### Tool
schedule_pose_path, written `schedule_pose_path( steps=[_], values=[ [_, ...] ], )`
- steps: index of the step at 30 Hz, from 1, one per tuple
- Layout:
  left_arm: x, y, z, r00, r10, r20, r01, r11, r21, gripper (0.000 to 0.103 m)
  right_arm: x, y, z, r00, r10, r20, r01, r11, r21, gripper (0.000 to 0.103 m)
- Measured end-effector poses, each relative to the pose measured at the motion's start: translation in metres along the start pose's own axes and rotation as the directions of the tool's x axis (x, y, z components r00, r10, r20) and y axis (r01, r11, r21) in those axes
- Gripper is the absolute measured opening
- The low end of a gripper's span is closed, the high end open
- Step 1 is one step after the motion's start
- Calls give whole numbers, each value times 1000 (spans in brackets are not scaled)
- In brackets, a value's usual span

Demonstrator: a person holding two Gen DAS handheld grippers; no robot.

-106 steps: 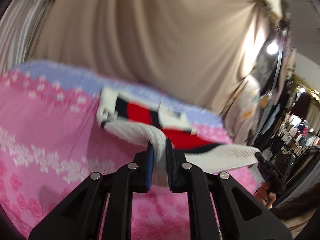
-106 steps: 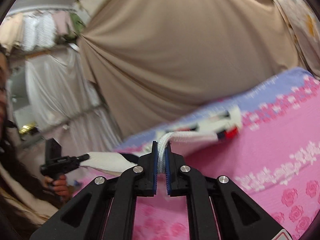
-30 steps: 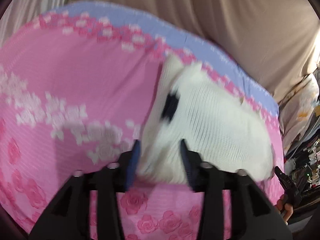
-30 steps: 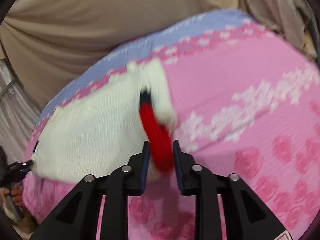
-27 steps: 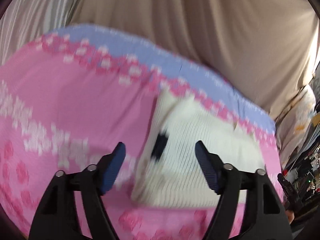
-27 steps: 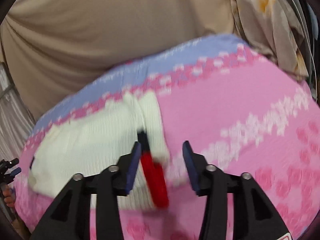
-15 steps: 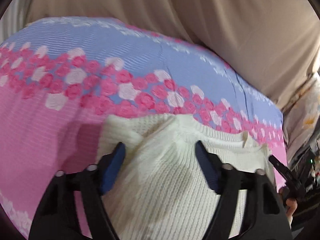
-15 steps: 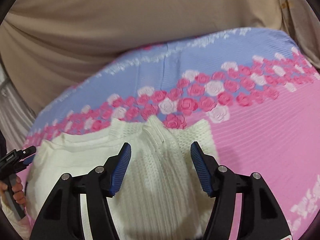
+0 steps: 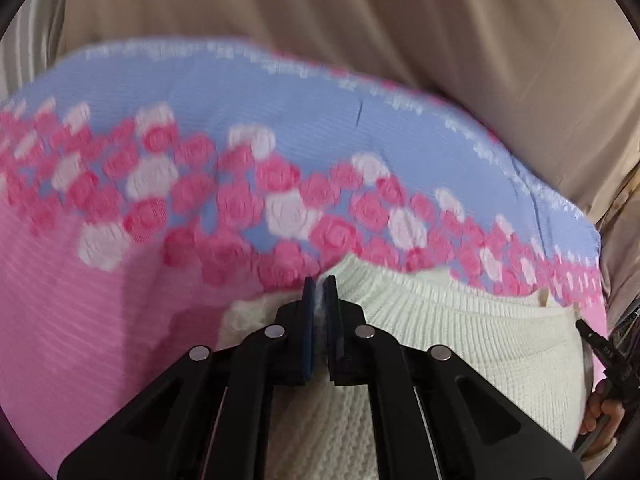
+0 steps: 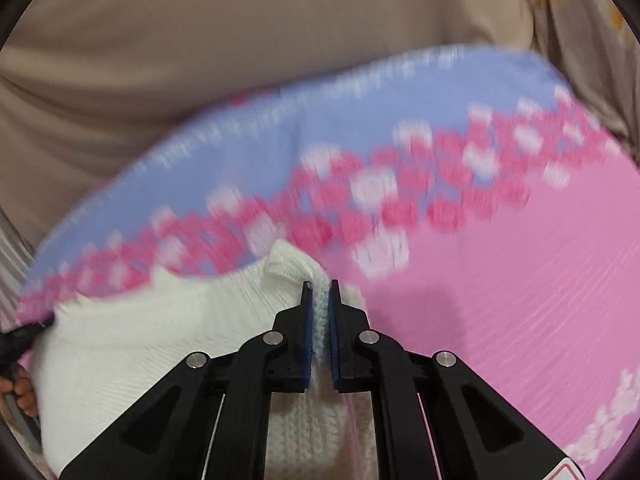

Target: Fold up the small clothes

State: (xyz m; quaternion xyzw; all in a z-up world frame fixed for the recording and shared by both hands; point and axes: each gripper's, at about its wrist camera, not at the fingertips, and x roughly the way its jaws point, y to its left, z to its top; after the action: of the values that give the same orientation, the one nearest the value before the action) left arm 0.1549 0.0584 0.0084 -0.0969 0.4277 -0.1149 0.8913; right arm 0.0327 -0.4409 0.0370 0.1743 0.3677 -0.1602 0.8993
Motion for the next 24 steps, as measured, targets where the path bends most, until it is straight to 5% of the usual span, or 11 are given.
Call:
schedule_pose_path(
  steps=[3, 6, 10, 14, 17, 20, 24],
  values=[
    [0, -9, 0, 999, 43, 0, -43, 998, 39, 5, -1, 12, 0, 999, -21, -28, 20, 998, -56, 8],
    [-19, -16, -1, 999, 37, 40, -39, 998, 53, 9, -27, 17, -8, 998, -31, 47, 32, 999, -24, 19],
    [-82, -35, -16, 988, 23, 150, -36, 996, 83, 25, -76, 47, -28, 987, 115, 112, -109, 992, -59, 25],
    [-122, -91, -58, 985, -85, 148, 45, 967, 252, 37, -94, 125, -79, 927, 372, -53, -374, 896, -238, 26],
    [-110, -122, -105, 993, -120, 12, 108, 933, 343, 37, -83, 168, -128, 875, 426, -229, -480, 822, -306, 23],
    [-90, -109, -136, 997, -35, -64, 55, 935, 351, 38, -80, 158, -151, 911, 338, -235, -405, 839, -365, 13],
    [-102, -47, -150, 997, 20, -72, 1, 960, 280, 38, -95, 55, -147, 967, 186, -176, -226, 943, -244, 7]
  ],
)
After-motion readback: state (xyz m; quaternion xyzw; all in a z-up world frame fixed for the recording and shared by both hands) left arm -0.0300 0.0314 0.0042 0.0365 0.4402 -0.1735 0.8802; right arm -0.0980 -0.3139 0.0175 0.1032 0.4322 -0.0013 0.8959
